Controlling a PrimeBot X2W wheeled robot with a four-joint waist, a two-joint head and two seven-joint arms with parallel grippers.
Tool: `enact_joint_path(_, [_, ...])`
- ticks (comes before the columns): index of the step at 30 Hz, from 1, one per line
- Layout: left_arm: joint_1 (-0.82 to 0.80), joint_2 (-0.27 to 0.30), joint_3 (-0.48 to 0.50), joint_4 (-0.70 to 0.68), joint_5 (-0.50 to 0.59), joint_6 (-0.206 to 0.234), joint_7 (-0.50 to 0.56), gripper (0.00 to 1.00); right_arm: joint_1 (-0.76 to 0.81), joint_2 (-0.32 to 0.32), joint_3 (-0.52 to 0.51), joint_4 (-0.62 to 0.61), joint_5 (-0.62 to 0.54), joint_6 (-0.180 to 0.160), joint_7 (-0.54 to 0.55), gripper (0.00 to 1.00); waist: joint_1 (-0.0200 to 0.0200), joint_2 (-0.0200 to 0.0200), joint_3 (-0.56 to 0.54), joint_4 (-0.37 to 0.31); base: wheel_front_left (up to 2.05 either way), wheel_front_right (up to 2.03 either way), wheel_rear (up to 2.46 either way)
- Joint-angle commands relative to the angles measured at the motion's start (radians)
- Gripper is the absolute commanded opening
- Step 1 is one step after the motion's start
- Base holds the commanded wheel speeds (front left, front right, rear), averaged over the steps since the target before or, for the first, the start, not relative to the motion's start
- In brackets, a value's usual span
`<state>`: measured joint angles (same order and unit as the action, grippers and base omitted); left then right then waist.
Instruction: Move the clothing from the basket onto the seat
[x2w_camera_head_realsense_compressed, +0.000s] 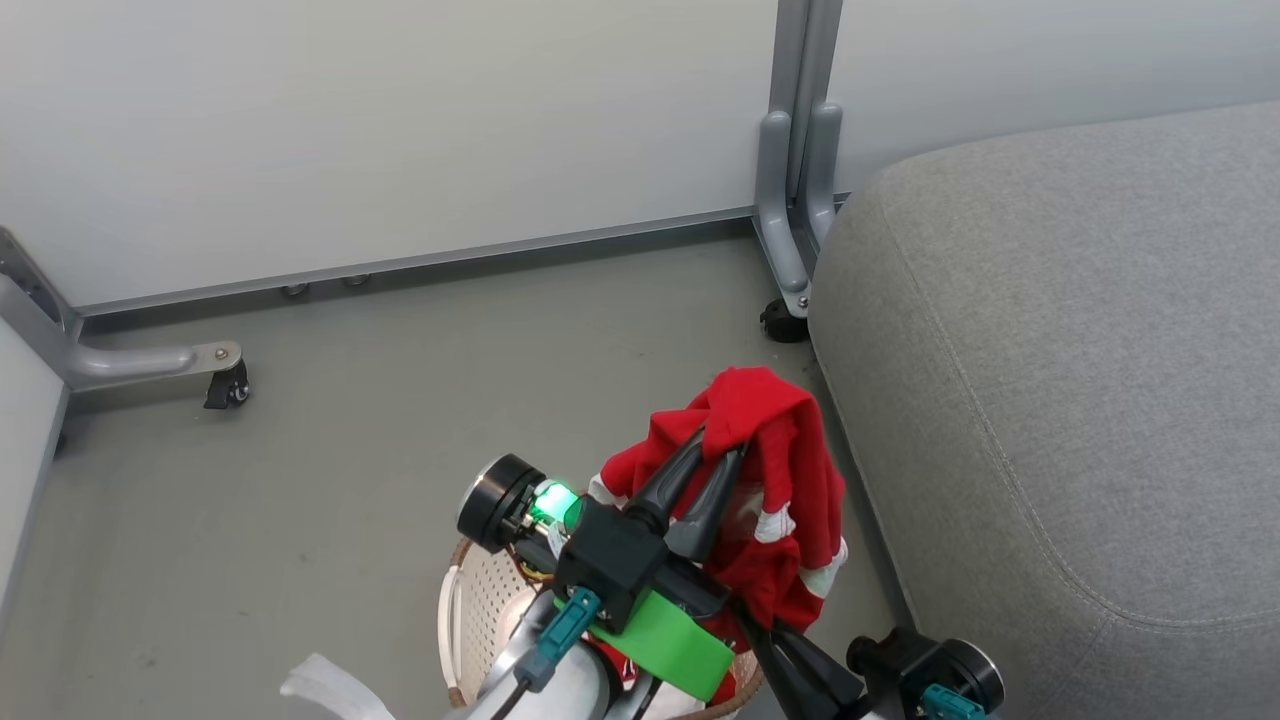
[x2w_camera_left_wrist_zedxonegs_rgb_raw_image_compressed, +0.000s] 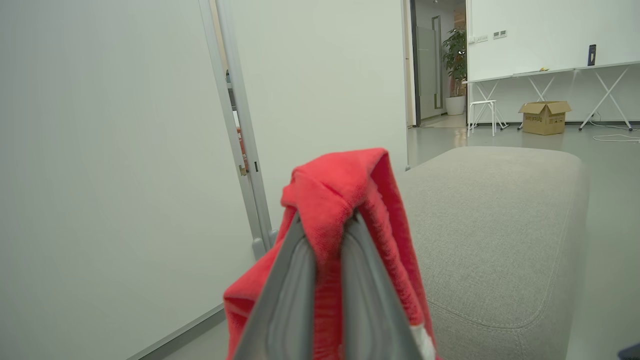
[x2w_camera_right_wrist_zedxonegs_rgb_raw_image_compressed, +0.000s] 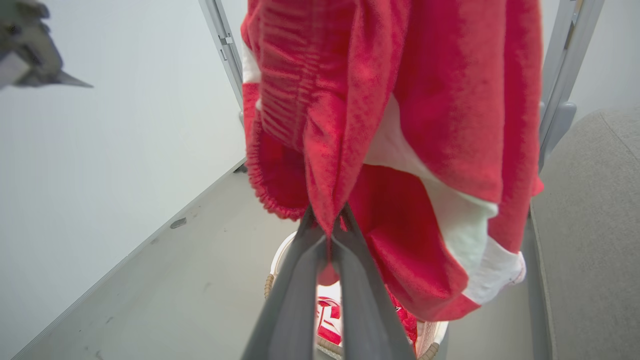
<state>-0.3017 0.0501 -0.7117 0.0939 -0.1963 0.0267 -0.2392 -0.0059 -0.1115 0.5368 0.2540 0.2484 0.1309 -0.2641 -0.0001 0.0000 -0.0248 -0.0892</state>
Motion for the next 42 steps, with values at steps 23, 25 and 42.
enact_joint_path(23, [0.002,0.031,0.025,0.046,-0.028,0.051,0.021,1.00,0.021,-0.018,-0.014,-0.037,0.011,0.000,-0.001,0.00,0.0001,0.0000,-0.010,-0.011,0.00,0.00,0.00])
enact_joint_path(25, [0.001,0.033,0.022,0.045,-0.029,0.051,0.025,1.00,0.020,-0.014,-0.026,-0.045,0.006,0.000,-0.001,0.00,0.0001,0.0000,-0.006,-0.013,0.00,0.00,0.00])
enact_joint_path(42, [0.059,0.083,0.031,0.096,-0.062,0.066,0.047,1.00,-0.004,0.017,-0.118,-0.140,-0.043,0.000,-0.001,0.00,0.0001,0.0000,0.042,-0.083,0.00,0.00,0.00])
